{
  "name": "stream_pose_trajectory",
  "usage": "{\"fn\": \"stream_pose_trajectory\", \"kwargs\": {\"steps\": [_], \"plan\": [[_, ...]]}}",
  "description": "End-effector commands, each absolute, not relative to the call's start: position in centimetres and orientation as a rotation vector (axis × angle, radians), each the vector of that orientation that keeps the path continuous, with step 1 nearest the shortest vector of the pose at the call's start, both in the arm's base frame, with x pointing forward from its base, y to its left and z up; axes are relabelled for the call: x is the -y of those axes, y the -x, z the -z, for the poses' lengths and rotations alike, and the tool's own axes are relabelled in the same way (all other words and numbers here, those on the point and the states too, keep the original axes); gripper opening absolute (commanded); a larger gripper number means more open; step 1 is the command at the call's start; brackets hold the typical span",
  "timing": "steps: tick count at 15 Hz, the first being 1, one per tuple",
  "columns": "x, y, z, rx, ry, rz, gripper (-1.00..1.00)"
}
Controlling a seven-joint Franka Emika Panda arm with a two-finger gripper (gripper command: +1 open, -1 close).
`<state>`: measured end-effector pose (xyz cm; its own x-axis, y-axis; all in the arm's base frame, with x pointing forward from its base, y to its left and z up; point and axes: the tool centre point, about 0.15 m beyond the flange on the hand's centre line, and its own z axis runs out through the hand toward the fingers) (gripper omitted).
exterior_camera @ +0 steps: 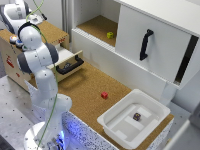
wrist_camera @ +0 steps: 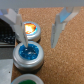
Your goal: Switch off the blue light
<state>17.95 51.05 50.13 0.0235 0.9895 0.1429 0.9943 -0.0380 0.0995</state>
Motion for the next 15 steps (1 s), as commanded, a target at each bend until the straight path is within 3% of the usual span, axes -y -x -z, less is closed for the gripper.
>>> {"fn": "stream_pose_trajectory", "kwargs": {"steps": [1, 12, 15], "plan": [[-53.8, -17.2, -49.3, 2.211, 2.288, 0.035, -1.0], [-54.7, -17.0, -43.8, 2.236, 2.3, -0.103, -1.0], [-53.9, -17.0, -45.7, 2.198, 2.326, -0.022, -1.0]]}}
